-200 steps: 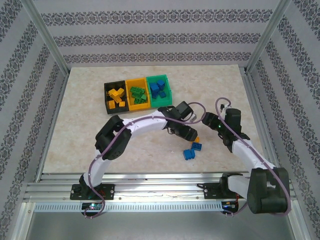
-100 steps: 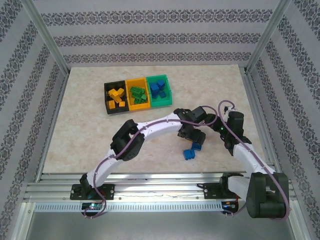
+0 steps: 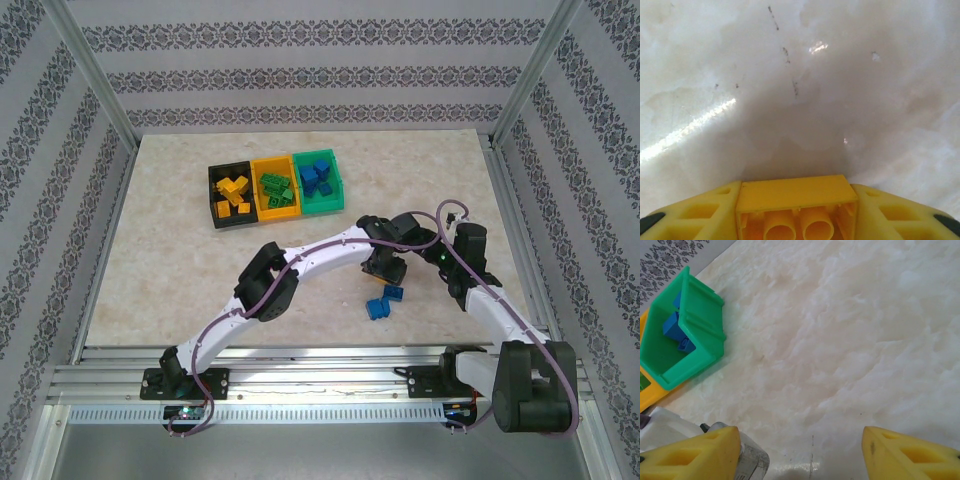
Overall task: Sort the legos into containers by color
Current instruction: Pick up the lego from the bottom-right of the table, then place the lego in the container.
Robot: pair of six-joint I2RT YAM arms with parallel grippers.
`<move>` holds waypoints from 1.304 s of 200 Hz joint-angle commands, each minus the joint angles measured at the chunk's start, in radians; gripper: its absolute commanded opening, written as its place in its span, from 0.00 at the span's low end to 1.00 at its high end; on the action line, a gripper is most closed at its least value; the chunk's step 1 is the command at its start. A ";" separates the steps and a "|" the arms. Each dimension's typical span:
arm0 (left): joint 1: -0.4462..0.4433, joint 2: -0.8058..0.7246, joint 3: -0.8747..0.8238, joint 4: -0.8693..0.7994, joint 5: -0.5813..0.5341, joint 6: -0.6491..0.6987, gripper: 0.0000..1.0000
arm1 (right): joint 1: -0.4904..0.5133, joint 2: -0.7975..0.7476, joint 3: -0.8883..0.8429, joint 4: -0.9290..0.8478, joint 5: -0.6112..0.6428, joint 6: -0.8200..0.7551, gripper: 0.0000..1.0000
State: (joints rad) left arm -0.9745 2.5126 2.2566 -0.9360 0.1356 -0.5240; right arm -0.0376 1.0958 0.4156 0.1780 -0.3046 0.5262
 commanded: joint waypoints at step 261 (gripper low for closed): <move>0.884 -0.427 -0.399 0.208 -0.099 0.230 0.63 | 0.172 0.092 0.077 -0.171 -0.236 -0.006 0.66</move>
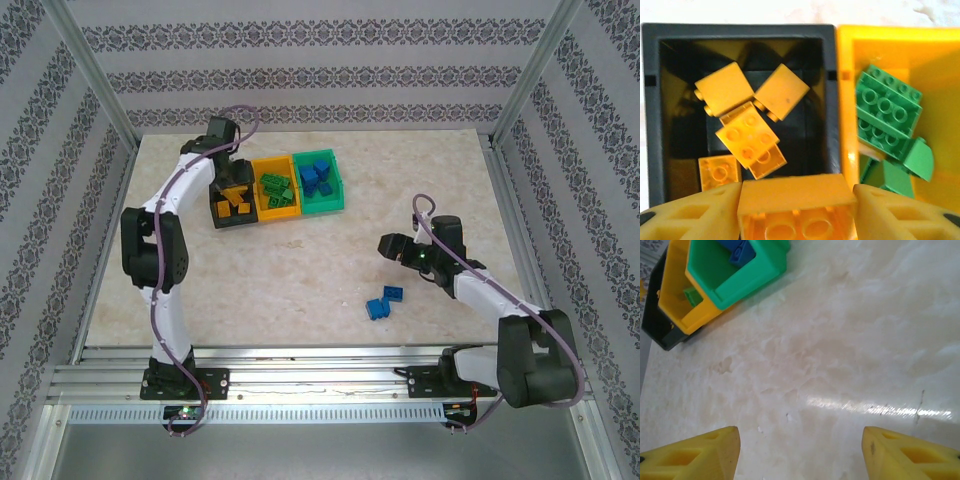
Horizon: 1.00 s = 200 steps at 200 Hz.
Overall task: Sort the legos into containers by color
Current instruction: Place the lego in the container, then pick up the lego from the bottom-right of the table.
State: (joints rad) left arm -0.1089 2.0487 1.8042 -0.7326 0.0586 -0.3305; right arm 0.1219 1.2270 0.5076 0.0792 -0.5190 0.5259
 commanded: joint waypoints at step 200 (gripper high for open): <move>-0.366 -0.375 -0.657 0.494 0.141 0.062 0.77 | 0.427 -0.047 0.193 -0.812 0.597 0.092 0.87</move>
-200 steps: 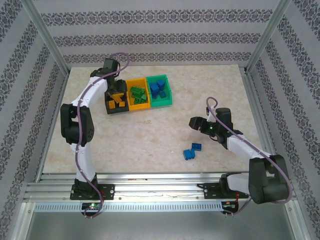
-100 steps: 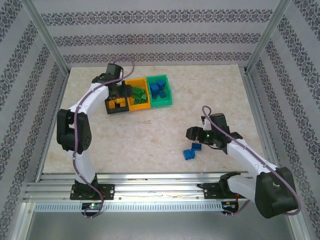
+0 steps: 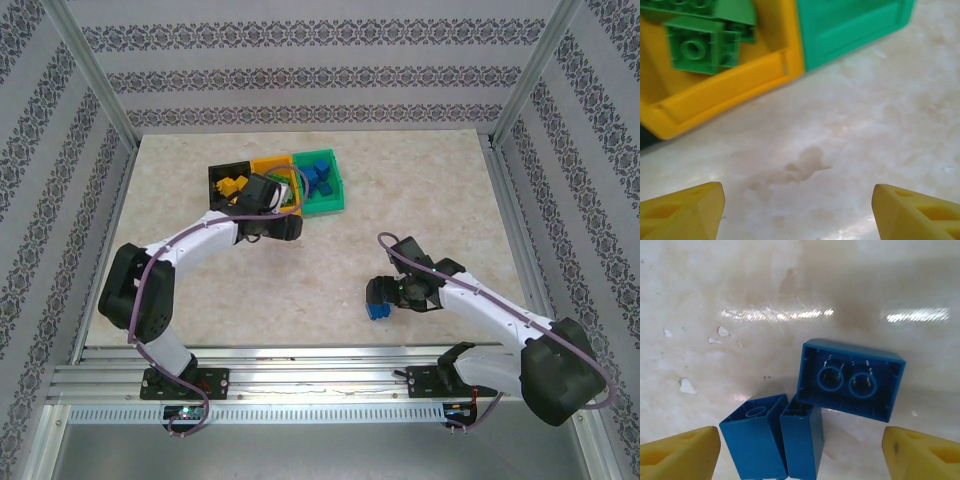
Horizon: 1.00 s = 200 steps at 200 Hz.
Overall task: Sort the legos into containers by color
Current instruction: Pick up the lego from the bottom-right of the table.
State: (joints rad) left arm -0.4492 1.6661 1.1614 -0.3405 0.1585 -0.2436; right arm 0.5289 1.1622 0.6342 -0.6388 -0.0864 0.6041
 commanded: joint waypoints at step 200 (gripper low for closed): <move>-0.104 -0.067 -0.248 0.232 0.047 -0.101 0.76 | -0.093 0.422 0.400 0.270 -0.008 -0.113 0.38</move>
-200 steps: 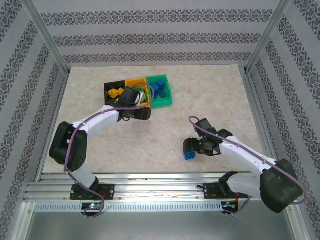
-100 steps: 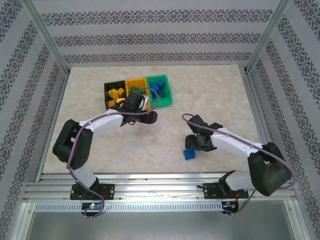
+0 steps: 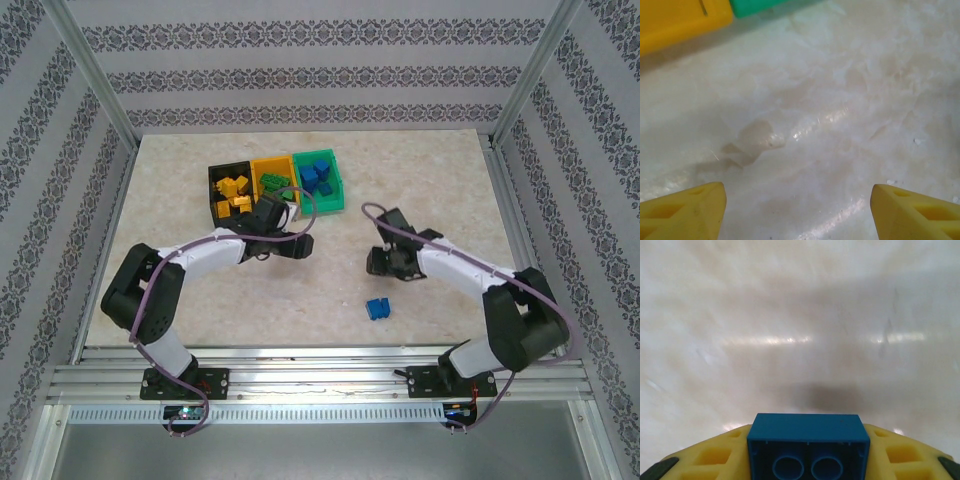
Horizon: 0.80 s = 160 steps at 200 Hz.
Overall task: Sort the legos into containers by color
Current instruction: Place the lego in the container.
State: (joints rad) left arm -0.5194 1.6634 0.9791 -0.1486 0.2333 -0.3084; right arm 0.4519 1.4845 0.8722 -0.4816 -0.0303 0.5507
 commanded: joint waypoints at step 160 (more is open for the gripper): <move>-0.258 -0.076 -0.077 0.092 -0.063 -0.112 0.76 | -0.040 0.412 0.664 0.141 -0.200 -0.128 0.74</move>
State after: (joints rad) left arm -0.7246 1.5558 0.8375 -0.0330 0.1867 -0.4347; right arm 0.4332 2.0705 1.6798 -0.3466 -0.1986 0.4450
